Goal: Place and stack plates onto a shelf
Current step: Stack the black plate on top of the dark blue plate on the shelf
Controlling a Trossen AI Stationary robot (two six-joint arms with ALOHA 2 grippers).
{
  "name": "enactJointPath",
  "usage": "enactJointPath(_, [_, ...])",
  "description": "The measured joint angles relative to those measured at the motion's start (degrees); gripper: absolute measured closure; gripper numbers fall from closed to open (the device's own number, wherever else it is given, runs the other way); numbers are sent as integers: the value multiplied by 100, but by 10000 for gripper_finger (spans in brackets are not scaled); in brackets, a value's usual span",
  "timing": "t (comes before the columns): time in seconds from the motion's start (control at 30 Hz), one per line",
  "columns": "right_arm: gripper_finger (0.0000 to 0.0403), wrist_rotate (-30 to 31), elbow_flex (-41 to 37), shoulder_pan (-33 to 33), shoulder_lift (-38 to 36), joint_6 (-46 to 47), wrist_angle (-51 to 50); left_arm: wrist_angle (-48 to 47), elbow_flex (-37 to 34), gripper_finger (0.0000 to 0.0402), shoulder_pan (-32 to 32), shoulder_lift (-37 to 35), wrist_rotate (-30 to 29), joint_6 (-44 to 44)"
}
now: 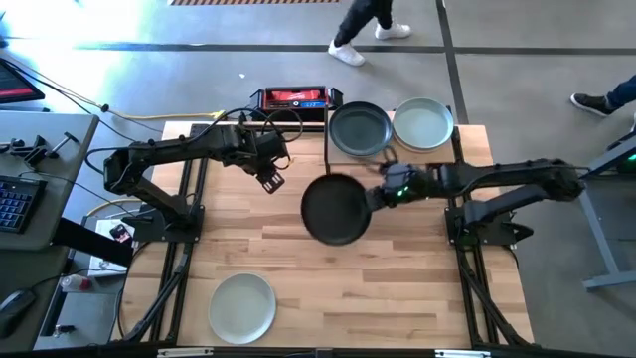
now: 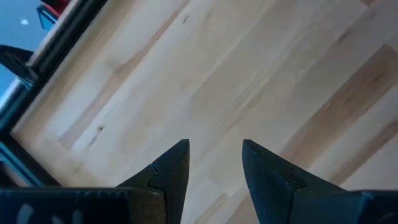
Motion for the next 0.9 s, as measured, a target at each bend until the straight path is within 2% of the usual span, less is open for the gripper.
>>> enactJointPath(0.1, [403,27,-1,-364,-283,-155,-63,4,0,266,12,0,-334,107])
enactJointPath(0.23, [403,45,20,-1000,-545,-390,-92,117,0,266,113,0,-872,723])
enactJointPath(0.4, [403,-41,571,-1870,-552,-808,-627,371,0,266,365,0,-1232,1398])
enactJointPath(0.6, [403,-194,1671,-3034,-125,-1344,-1548,1112,0,266,722,0,-1428,2103])
enactJointPath(0.9, [403,-1382,2802,-4411,940,-2000,-2338,1681,0,266,1191,0,-1421,3039])
